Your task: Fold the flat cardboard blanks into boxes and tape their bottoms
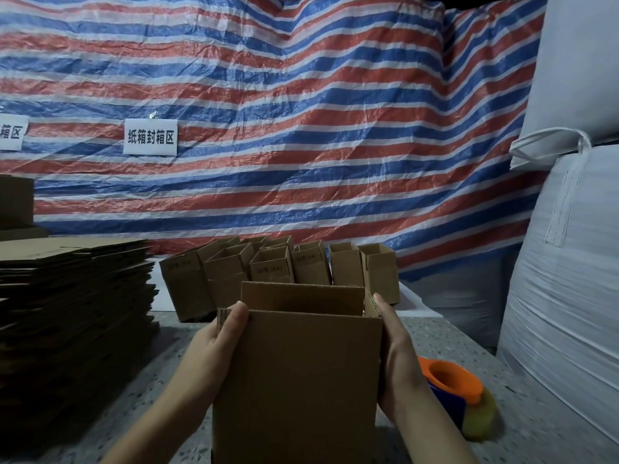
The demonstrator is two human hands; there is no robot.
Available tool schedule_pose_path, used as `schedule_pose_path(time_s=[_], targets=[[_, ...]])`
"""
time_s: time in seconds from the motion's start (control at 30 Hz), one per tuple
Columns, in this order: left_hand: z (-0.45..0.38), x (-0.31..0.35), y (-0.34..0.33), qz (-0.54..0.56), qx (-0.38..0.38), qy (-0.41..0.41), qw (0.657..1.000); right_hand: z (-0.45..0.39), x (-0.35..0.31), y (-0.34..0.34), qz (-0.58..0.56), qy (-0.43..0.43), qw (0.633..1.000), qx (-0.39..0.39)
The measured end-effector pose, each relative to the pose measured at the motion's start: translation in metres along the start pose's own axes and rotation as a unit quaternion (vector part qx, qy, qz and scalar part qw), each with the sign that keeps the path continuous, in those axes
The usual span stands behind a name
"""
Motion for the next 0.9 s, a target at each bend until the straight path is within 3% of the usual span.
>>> schedule_pose_path(time_s=[0.27,0.53,0.9], targets=[[-0.001,-0.002,0.000,0.008,0.000,0.001,1.000,-0.001,-0.002,0.002,0.026,-0.023,0.999,0.001],[-0.001,-0.001,0.001,0.007,0.011,-0.007,1.000,0.002,0.000,-0.001,0.046,-0.050,0.997,-0.045],[0.001,0.001,0.000,0.007,0.008,-0.009,1.000,-0.003,-0.016,0.003,0.070,0.044,0.997,-0.006]])
Point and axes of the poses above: each hand's wrist, its own z-axis away from the middle knuckle, its own y-axis out of the back of the hand, x = y × z, the point moved 10 cm from there along -z, towards the middle knuckle, and after that the axes turned 7 degrees about y, right-handed, at the moved point
